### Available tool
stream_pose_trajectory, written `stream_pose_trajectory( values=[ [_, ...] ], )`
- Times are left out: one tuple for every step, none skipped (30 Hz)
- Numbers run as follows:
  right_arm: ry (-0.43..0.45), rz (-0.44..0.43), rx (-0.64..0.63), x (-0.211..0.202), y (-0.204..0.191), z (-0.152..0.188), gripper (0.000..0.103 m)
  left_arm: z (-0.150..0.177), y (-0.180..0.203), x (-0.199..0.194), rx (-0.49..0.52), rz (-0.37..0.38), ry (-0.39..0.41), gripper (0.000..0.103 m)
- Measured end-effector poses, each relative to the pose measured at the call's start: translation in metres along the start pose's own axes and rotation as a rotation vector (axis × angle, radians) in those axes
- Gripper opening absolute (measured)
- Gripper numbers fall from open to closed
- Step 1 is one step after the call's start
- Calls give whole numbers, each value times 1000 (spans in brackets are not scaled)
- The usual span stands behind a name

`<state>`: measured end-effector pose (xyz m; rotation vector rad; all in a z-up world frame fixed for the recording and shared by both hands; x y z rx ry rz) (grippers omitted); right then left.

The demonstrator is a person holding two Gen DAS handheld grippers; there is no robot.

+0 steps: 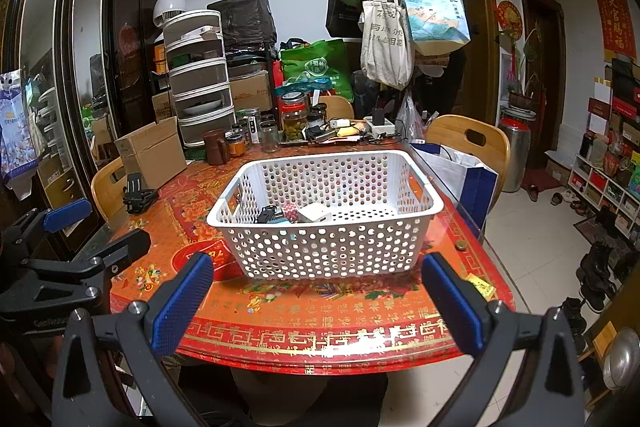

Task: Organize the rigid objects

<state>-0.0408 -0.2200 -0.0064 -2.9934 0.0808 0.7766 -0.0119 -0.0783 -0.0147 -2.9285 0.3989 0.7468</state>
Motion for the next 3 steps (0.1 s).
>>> stream_pose_trajectory(
  values=[
    [-1,-1,-2,0,-1,1,103,1,1,1,0,2,-1,103],
    [-1,-3,-3,0,-2,1,103,0,1,1,0,3,0,103],
    [-2,-4,-3,1,-3,2,103,0,0,0,1,7,0,103]
  ],
)
Point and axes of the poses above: each gripper's, at about its wrist camera, not at the fingertips, and x roughly the way its jaws point, y to its right, z to its underside, the point moved 8 cm from there along x, roughly the way its jaws point, and after that the axes turned 3 degrees about -x, right-handed, at the moved point
